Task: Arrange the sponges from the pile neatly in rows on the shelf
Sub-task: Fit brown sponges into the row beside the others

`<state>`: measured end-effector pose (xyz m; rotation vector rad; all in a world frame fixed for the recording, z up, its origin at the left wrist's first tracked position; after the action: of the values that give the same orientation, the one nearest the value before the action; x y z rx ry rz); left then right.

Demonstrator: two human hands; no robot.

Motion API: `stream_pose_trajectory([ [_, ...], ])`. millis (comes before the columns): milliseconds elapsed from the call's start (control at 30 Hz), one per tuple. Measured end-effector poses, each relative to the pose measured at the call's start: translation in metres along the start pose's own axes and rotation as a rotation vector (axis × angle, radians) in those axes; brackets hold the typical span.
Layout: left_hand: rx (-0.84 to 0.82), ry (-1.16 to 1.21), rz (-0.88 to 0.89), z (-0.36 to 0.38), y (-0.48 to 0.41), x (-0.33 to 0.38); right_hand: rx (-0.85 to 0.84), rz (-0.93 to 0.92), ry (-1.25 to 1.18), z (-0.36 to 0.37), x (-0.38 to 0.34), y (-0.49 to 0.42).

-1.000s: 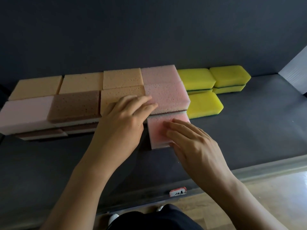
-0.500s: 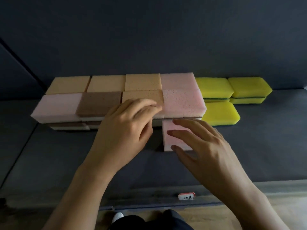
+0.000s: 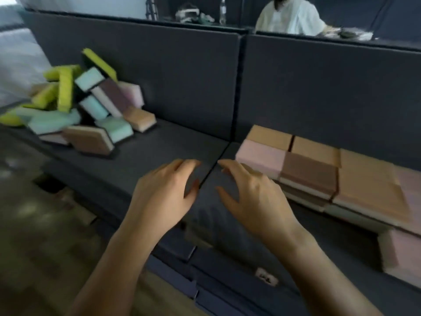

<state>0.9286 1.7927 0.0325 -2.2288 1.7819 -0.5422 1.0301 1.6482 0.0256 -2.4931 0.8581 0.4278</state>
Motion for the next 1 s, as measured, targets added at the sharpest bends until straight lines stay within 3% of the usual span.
stream_pose_trajectory([
  [167,0.018,-0.105,-0.142,-0.03,0.017,-0.108,-0.022,-0.109,0.002,0.056,-0.087,-0.07],
  [433,0.056,-0.209,-0.142,-0.046,0.024,-0.242,-0.07,-0.151,0.059,0.128,-0.179,-0.155],
  [633,-0.023,-0.172,-0.2,-0.031,0.023,-0.291,-0.097,-0.138,0.056,0.152,-0.197,-0.185],
  [1000,-0.088,-0.17,-0.136,-0.002,-0.022,-0.32,-0.105,-0.171,0.053,0.179,-0.171,-0.239],
])
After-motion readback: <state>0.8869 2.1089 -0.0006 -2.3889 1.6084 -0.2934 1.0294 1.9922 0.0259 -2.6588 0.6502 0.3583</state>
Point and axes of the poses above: each hand's wrist, its own y-axis away from the middle knuckle, its own z-axis out of the palm, x = y × z, the point moved 2 cm from there along -y, towards the middle knuckle, and after that the axes turned 6 degrees about z, right-handed, at the moved point
